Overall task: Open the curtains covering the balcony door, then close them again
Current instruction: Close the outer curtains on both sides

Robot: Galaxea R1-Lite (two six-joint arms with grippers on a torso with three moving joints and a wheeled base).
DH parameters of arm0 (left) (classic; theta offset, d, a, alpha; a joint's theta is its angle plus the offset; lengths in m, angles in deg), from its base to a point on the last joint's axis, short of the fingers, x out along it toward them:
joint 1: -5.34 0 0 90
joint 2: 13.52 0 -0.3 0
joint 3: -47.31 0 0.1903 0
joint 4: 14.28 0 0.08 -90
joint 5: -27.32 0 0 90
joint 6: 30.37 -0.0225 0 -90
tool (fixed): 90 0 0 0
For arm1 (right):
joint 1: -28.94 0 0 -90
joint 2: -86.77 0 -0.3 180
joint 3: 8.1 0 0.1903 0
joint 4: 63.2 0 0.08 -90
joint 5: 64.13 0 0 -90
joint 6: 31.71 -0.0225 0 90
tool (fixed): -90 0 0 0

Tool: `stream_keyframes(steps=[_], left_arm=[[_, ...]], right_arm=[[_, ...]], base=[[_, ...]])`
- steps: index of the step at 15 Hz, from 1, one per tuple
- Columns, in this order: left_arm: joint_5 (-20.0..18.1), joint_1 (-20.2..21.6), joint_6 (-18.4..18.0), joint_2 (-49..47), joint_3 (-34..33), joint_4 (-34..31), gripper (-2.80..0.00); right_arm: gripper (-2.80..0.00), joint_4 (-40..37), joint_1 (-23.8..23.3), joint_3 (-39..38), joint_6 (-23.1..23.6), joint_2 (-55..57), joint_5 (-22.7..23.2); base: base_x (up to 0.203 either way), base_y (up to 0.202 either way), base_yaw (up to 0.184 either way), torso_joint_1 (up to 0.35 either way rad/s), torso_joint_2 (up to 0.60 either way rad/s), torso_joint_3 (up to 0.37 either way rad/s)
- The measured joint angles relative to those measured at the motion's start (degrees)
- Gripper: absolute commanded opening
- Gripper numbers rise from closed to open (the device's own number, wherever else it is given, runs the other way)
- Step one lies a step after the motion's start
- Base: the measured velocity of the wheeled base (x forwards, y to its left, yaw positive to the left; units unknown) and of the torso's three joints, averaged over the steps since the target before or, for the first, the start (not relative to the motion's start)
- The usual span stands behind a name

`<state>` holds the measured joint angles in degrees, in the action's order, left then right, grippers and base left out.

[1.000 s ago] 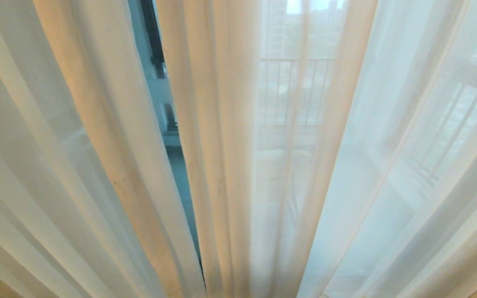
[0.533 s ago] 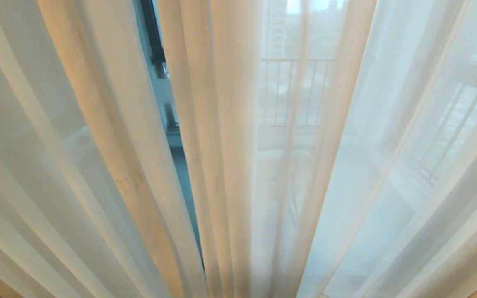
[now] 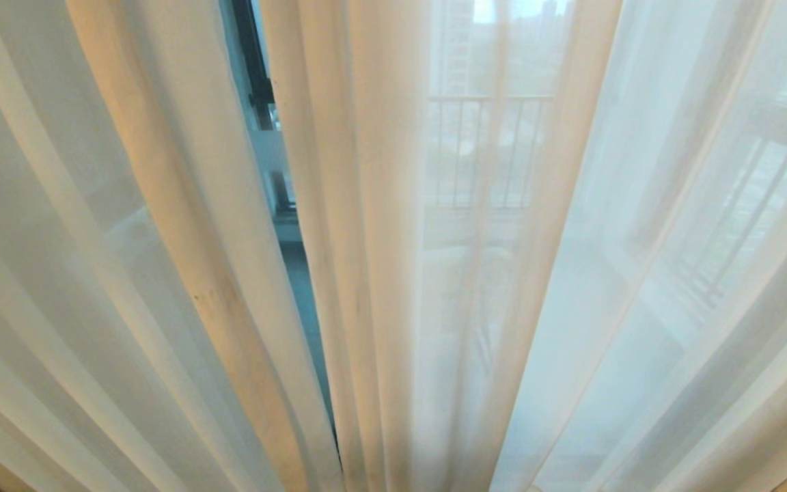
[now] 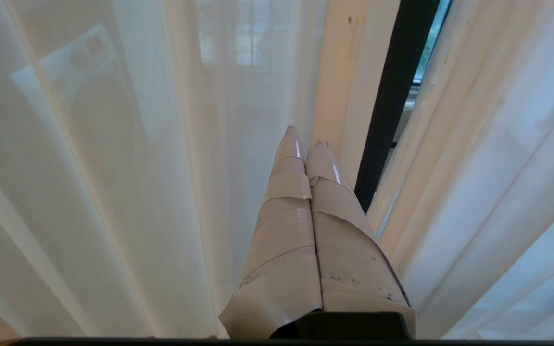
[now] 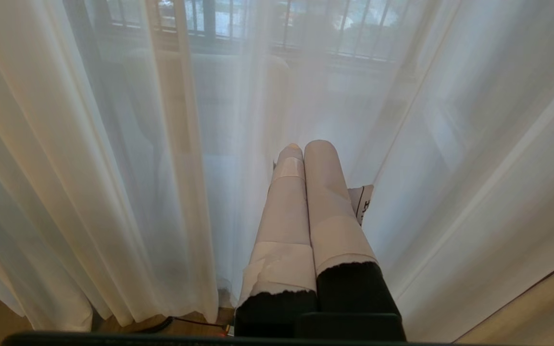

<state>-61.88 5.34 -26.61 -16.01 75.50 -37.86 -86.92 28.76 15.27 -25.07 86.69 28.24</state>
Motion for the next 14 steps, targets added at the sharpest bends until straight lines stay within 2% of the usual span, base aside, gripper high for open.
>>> stream_keyframes(steps=[5, 9, 14], left_arm=[[0.1, -0.1, 0.0, 2.3, -4.6, 1.3, -2.80], [-0.6, 0.0, -4.9, 2.4, -4.8, 0.5, -2.80], [-0.8, 0.0, -4.6, 2.4, -4.8, 0.4, -2.80]], right_arm=[[-2.80, 0.0, 0.0, 0.0, 0.1, 0.0, 0.0], [-2.80, 0.0, 0.0, 0.0, 0.1, 0.0, 0.1], [-2.80, 0.0, 0.0, 0.0, 0.1, 0.0, 0.1]], base=[[0.000, 0.000, 0.000, 0.000, 0.00, 0.000], [0.000, 0.000, 0.000, 0.000, 0.00, 0.000], [0.000, 0.000, 0.000, 0.000, 0.00, 0.000]])
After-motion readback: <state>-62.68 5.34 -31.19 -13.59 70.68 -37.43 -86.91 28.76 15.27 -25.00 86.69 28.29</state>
